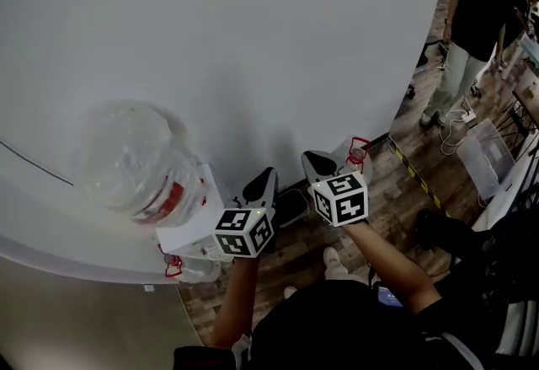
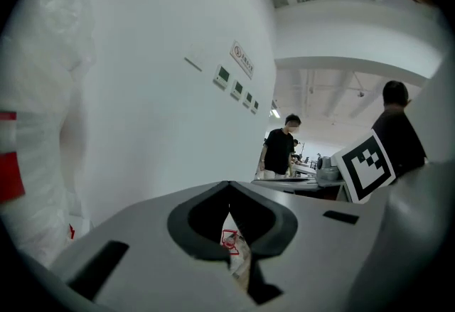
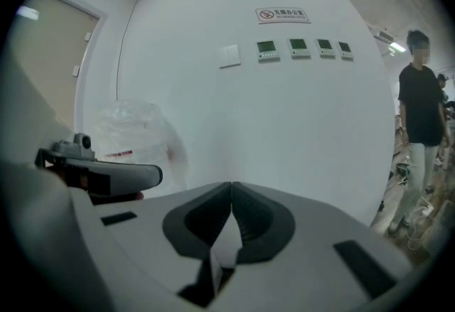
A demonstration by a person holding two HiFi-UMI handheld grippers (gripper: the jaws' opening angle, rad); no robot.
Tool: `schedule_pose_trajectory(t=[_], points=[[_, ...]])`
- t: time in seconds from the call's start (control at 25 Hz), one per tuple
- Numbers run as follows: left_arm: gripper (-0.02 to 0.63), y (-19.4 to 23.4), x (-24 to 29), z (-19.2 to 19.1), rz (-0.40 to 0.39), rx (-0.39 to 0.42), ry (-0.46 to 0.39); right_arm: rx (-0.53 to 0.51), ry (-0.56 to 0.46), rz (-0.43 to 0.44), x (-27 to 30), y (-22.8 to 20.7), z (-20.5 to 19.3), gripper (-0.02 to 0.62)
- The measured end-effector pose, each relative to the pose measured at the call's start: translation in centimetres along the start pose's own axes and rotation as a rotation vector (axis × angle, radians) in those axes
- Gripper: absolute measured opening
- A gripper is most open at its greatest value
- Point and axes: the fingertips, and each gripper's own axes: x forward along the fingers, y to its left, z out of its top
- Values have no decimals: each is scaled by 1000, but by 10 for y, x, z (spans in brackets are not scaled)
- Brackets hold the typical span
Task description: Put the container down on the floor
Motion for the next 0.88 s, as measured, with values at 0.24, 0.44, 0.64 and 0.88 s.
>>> schedule_pose_trajectory(t=[0.24,0.44,0.64,0.88], points=[[14,-3,-42,5,-42,12,-36,3,-62,-44,-27,38,2,31],[14,-9,-71,6,-94,17,-52,-8,-97,-74,-49,67,5,31],[14,-13,-91,9,-119,31,-68,-17,-125,-93,-64,86,8,31],[14,-17,-99,17,-124,46,-89,-61,-157,-99,-70,94,18,31]])
